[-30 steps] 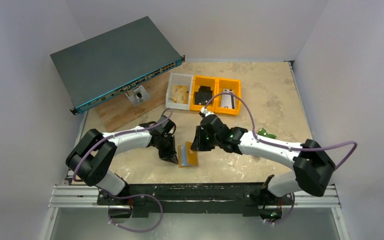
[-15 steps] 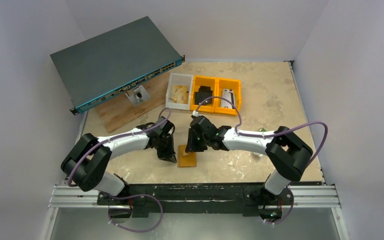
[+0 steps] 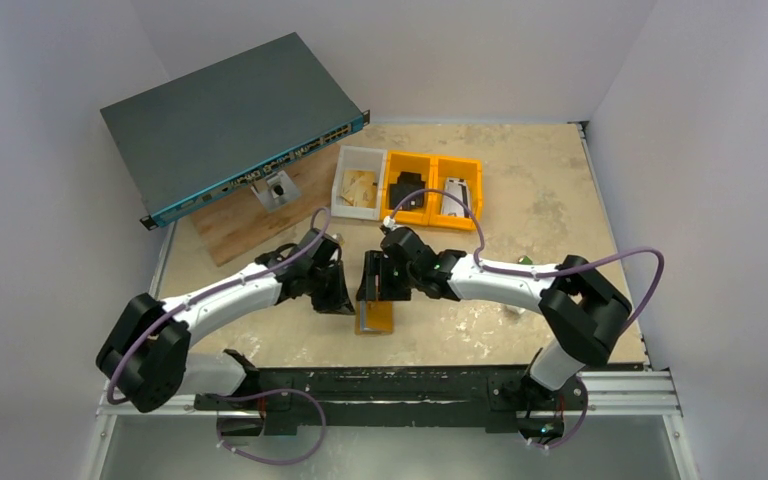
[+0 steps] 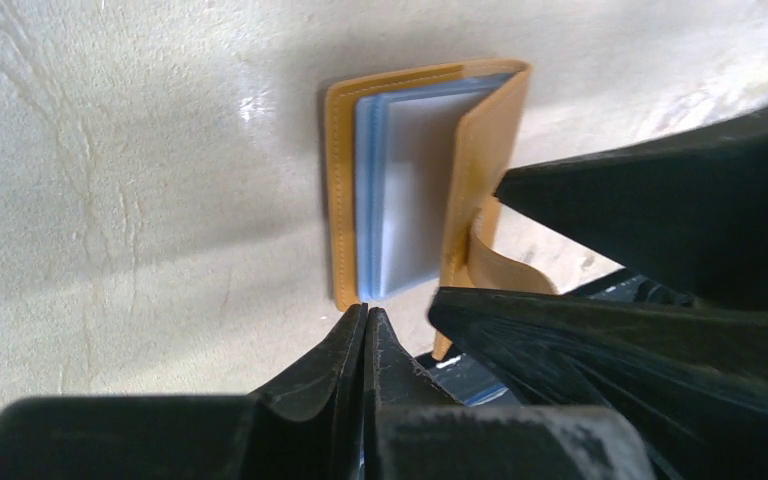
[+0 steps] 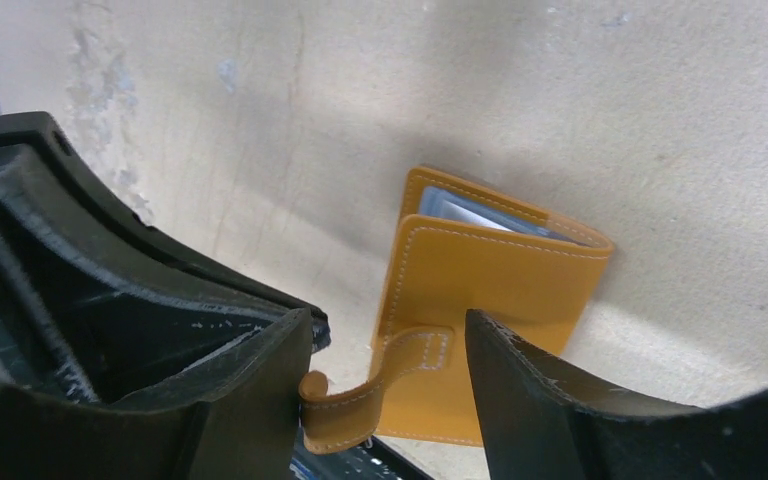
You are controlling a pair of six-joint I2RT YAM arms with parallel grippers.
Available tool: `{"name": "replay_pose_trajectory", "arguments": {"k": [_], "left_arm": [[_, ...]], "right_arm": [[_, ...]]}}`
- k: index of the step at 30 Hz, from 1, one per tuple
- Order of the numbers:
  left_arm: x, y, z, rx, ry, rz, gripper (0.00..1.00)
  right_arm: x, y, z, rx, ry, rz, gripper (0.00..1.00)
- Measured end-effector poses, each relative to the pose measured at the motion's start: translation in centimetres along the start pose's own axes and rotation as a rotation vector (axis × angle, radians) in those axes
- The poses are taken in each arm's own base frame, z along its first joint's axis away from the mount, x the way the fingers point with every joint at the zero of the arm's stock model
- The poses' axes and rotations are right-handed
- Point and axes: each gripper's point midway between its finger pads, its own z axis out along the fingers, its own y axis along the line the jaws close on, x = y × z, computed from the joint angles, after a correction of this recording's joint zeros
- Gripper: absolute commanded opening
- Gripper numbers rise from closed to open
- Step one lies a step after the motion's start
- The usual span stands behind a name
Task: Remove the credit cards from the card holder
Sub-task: Close the card holder at the center of the board.
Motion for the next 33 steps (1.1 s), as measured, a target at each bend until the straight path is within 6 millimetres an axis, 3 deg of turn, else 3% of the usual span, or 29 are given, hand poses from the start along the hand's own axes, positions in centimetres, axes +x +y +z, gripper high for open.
{"name": "replay_pose_trajectory", "arguments": {"k": [6,11,15,19,27,33], "left_arm": [[-1.6,-1.2,-2.4,0.075,-0.094,0.001,0.00],[-2.5,-0.9,-3.4,0.080,-0.136,-0.019,0.00],[-2.4,0.0,-3.7,0.063,-0.149,-0.033,0.00],[-2.7,-0.6,-4.4,0.092,-0.177,-0.025,0.00],[-3.5,-1.4,-5.5,0.130,-0.220,-0.016,0.00],[-3.9,-1.8,-6.2,0.144,-0.238,-0.015,0.00]], "right_arm": [[-0.3,1.2,-0.1,-0.045,-0.002,0.019,0.64],[-0.5,2.0,0.2,-0.082,-0.004,0.046,0.67],[-0.1,2.1,1.6,-0.097,0.019,0.070,0.69],[0.9,1.8,3.3,-0.106,0.061,0.096,0.69],[0.8,2.5,3.4,-0.139,0.062,0.108,0.77],[0.4,2.6,2.9,-0.135,0.047,0.111,0.88]]}}
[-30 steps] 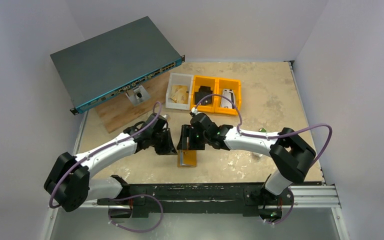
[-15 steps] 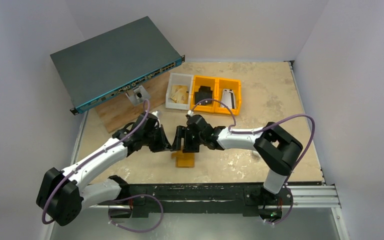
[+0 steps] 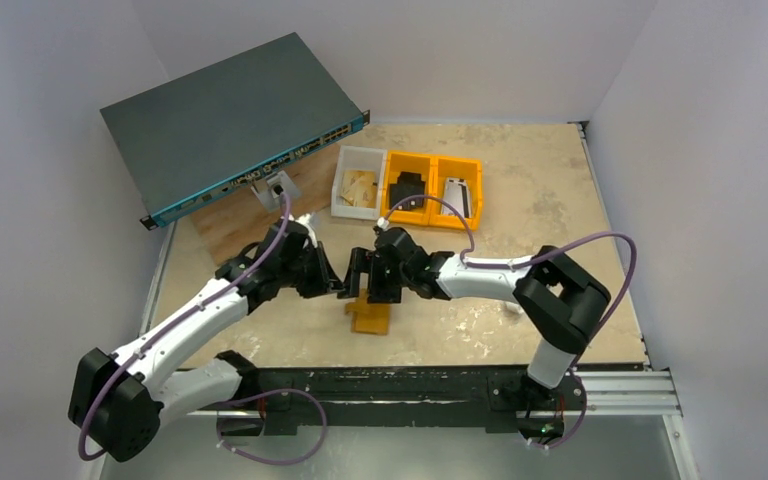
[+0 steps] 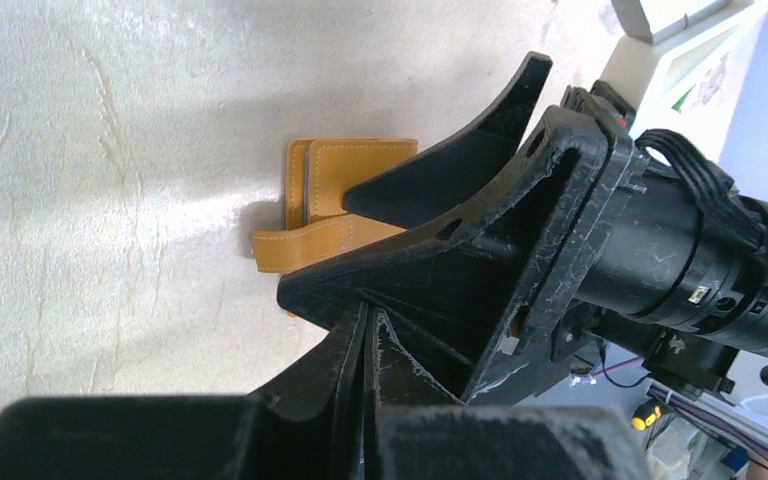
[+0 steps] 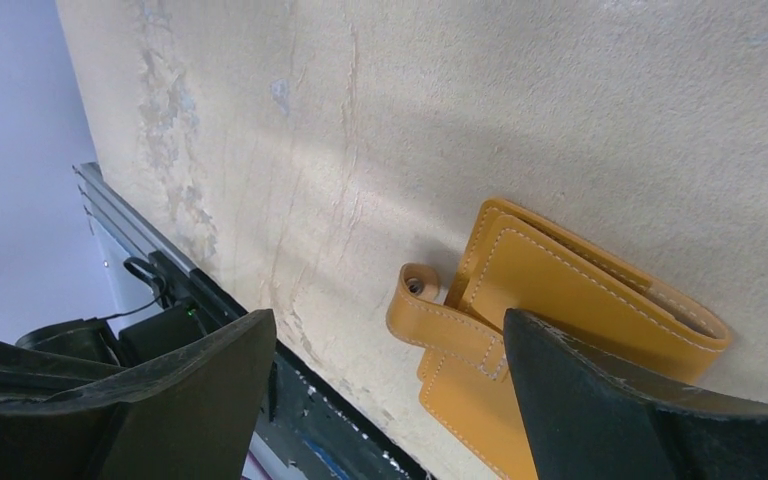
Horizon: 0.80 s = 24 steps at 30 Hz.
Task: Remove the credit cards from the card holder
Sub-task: Close the card holder at the center of the board, then reset both arms
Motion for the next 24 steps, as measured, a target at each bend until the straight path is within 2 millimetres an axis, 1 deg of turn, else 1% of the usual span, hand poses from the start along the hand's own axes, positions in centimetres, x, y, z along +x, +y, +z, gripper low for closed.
{"name": "replay_pose_trajectory", "arguments": {"k": [3,5,8,10,13,16,19,22,24], "left_arm": [[-0.8,-0.6,-0.6,0.020,-0.028,-0.001,0.00],[-1.7,-1.2,-1.4,0.043,-0.062,-0.004,0.00],[-3.3,-2.5,-2.8,0.086,-0.123,0.000,0.00],[-4.5,-3.9,-4.1,0.125,-0.167,0.009,0.00],[-6.0,-5.9,-5.9,0.183,-0.226,0.029,0.00],[-6.8,-7.1,-7.0,0.213,-0.256,0.039,0.00],[-7.5,-8.1,-7.9,0.234,-0.277,0.046,0.00],[-8.7,-9.5,-9.0,0.260,-0.303,0.055,0.00],[-9.4,-10.6,-10.0,0.285,-0.328,0.064,0.00]], "right_arm": [[-0.4,0.3,-0.7,0.006,-0.018,-0.001,0.97],[-0.9,0.7,-1.4,0.007,-0.038,-0.005,0.99],[-2.6,2.7,-3.0,-0.035,-0.094,-0.019,0.99],[-4.0,4.1,-4.4,-0.057,-0.146,-0.030,0.99],[-5.7,5.5,-6.3,-0.079,-0.214,-0.042,0.99],[-7.1,6.4,-8.6,-0.089,-0.290,-0.055,0.99],[-8.4,6.8,-11.0,-0.083,-0.369,-0.068,0.99],[-9.7,7.4,-14.3,-0.085,-0.470,-0.083,0.99],[-10.8,7.9,-17.1,-0.094,-0.558,-0.088,0.99]]}}
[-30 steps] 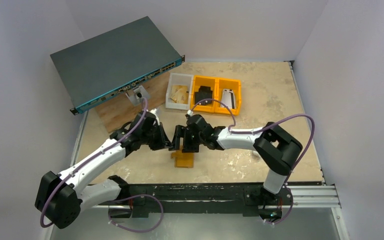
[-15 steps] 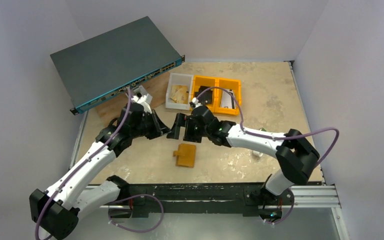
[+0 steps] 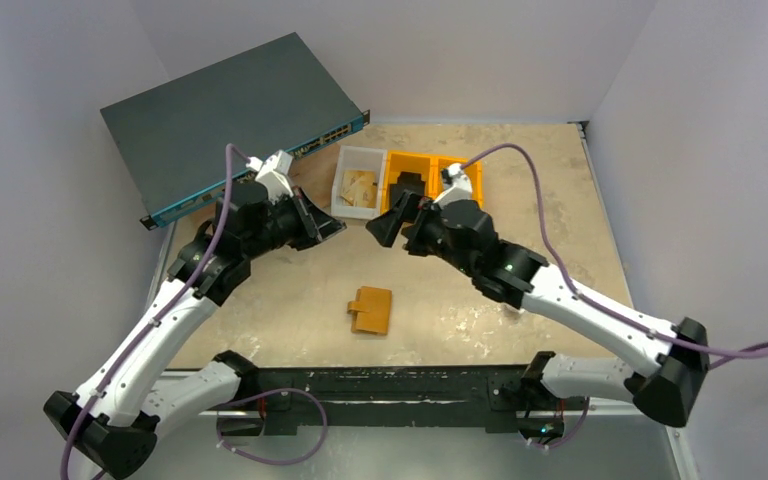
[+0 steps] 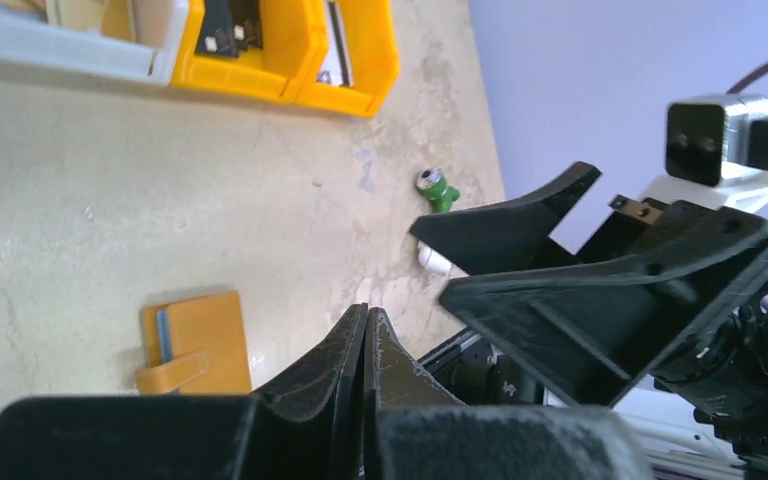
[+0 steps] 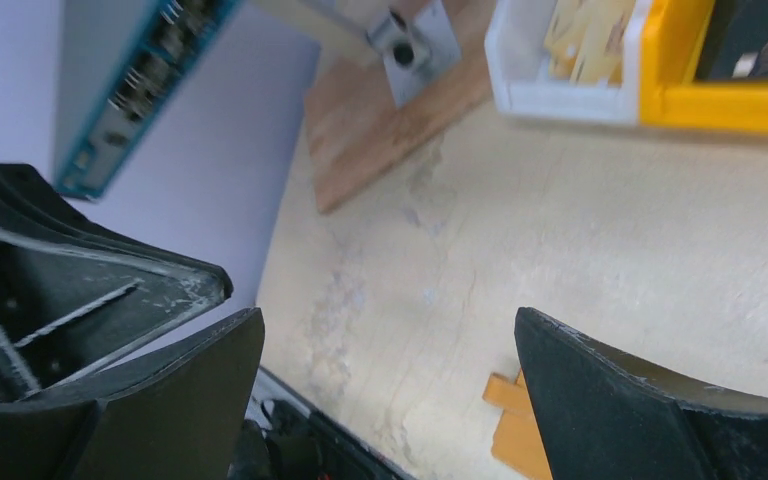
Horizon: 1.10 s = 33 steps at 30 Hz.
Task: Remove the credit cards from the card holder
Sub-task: Reset both arms
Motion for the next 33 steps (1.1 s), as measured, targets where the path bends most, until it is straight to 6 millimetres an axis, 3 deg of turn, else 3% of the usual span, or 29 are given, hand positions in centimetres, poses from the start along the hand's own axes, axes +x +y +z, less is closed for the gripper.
{"name": "replay_pose_trajectory", "arguments": {"k": [5,10,18,33], "left_arm": [[-1.8,-2.2,-1.2,0.051,-0.049,0.016,0.00],[-2.5,-3.2,-1.7,0.073,-0.071,0.023,0.00],[-2.5,-3.2,-1.9,0.076,-0.073,0.024,0.00],[-2.5,-3.4,-2.4,0.086,-0.083,0.027,0.00]], "right_arm": [[-4.9,0.8,-4.4,-0.025,-0.199,-0.008,0.99],[-7.2,-0.1,-6.4,0.005,-0.309,-0.050,0.99],[-6.0,-2.5,-4.9,0.108,-0.269,-0.143,0.99],[-5.8,-2.7,-4.5,0.112,-0.254,-0.158,0.99]]}}
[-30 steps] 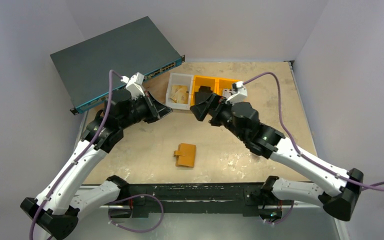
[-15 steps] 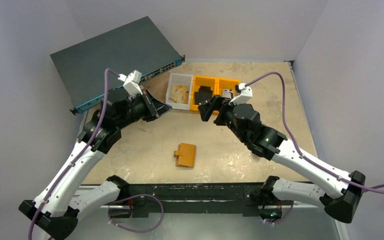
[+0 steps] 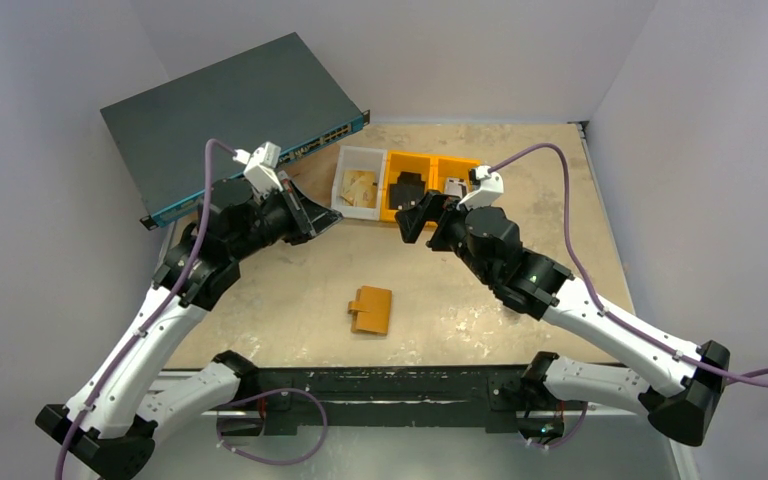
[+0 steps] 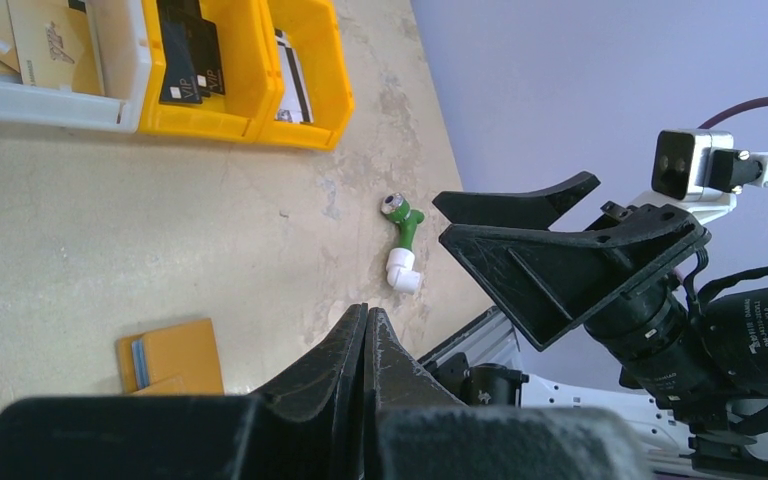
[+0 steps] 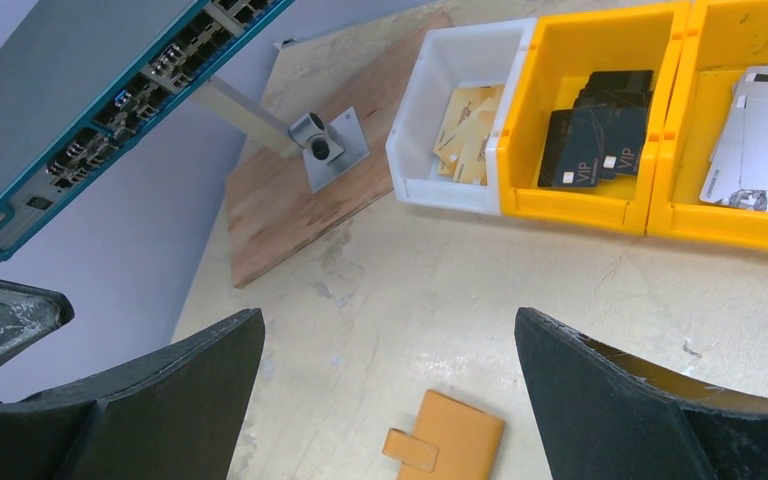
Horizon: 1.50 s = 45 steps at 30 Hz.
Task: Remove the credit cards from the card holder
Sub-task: Reset both arms
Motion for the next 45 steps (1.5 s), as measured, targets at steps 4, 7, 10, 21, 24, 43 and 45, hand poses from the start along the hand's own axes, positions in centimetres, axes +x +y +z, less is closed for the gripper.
{"name": "replay_pose_trajectory", "arguments": {"k": [4,7,10,21,24,43,45], "left_arm": [[0.0,-0.1,-0.1,0.004,-0.004,0.001,0.00],[0.1,0.0,-0.2,0.004,-0.004,0.002,0.00],[0.3,0.3,-0.2,-0.003,0.003,-0.001,0.00],[0.4,0.3,-0.3,-0.004,0.004,-0.001,0.00],[0.4,0.3,-0.3,-0.004,0.004,-0.001,0.00],[0.4,0.3,-0.3,-0.005,0.004,-0.001,0.00],[0.4,0.3,-0.3,-0.005,0.004,-0.001,0.00]], "right_arm": [[0.1,0.1,0.0,-0.006,0.005,0.000,0.99],[0.1,0.1,0.0,-0.007,0.006,0.001,0.99],[0.1,0.1,0.0,-0.007,0.006,0.001,0.99],[0.8,-0.1,0.5,0.004,0.024,-0.004,0.99],[0.8,-0.1,0.5,0.004,0.024,-0.004,0.99],[1.1,0.2,0.5,-0.010,0.040,-0.005,0.99],[1.1,0.2,0.5,-0.011,0.040,-0.005,0.99]]}}
